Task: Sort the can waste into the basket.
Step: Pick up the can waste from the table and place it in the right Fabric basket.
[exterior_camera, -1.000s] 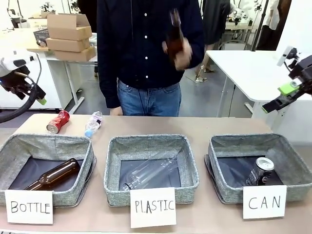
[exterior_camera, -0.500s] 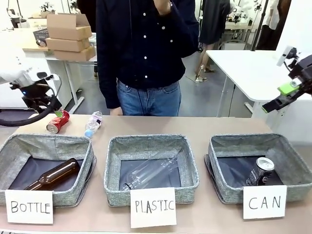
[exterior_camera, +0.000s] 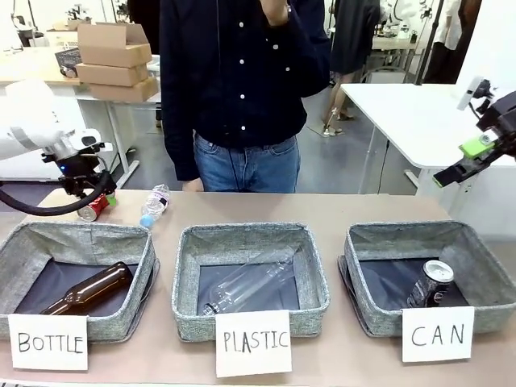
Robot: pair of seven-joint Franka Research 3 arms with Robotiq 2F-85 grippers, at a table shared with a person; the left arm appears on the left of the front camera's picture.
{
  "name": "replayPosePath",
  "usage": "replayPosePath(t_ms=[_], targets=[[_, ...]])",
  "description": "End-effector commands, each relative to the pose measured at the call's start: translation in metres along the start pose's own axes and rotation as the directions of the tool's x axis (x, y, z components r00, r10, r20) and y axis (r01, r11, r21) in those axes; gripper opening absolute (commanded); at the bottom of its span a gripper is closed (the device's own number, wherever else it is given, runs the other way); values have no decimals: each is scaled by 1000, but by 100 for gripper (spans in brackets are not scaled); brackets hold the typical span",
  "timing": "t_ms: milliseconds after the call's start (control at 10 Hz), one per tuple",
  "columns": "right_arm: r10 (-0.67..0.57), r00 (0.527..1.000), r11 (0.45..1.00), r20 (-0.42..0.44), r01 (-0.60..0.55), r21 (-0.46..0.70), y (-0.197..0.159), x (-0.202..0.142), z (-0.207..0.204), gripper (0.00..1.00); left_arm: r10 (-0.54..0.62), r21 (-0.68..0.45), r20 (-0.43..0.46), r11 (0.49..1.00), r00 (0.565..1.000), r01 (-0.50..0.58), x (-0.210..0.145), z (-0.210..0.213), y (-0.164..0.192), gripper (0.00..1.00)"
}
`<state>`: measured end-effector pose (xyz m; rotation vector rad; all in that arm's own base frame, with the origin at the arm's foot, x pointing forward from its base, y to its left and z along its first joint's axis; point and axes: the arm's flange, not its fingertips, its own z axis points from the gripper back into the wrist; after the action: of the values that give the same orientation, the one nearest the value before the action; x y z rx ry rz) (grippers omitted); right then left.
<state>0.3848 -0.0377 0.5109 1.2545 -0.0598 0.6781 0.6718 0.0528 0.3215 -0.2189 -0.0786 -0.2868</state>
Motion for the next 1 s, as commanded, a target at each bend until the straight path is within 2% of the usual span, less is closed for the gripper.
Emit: replayPosePath(t_ms=[0, 300, 400, 500, 600, 700, 800, 900], targets=[[27, 1000, 999, -1, -27, -16, 0, -1, 1, 100, 15, 14, 30, 1000, 999, -15, 10, 2, -1, 100], [27, 1000, 999, -1, -27, -16, 0, -1, 1, 100, 17, 11, 29, 1000, 999, -17, 17, -6, -1, 100], [27, 1000, 999, -1, -27, -16, 0, -1, 1, 100, 14, 56, 16, 998, 1000, -15, 16, -7, -8, 42], [27, 1000, 999, -1, -27, -16, 0, -1, 1, 100, 11, 49, 12, 999, 1000, -12, 16, -6, -10, 42], [27, 1000, 999, -1, -27, -16, 0, -1, 1, 100, 10, 54, 17, 999, 1000, -11, 16, -5, -10, 0], [27, 1000, 999, -1, -27, -16, 0, -1, 1, 100, 8, 54, 19, 998, 1000, -10, 16, -5, -11, 36], [27, 1000, 999, -1, -27, -16, 0, -1, 1, 100, 5, 55, 21, 998, 1000, -6, 16, -5, -12, 0], [27, 1000, 999, -1, -27, -16, 0, -1, 1, 100, 0, 57, 22, 998, 1000, -1, 15, -4, -12, 0]])
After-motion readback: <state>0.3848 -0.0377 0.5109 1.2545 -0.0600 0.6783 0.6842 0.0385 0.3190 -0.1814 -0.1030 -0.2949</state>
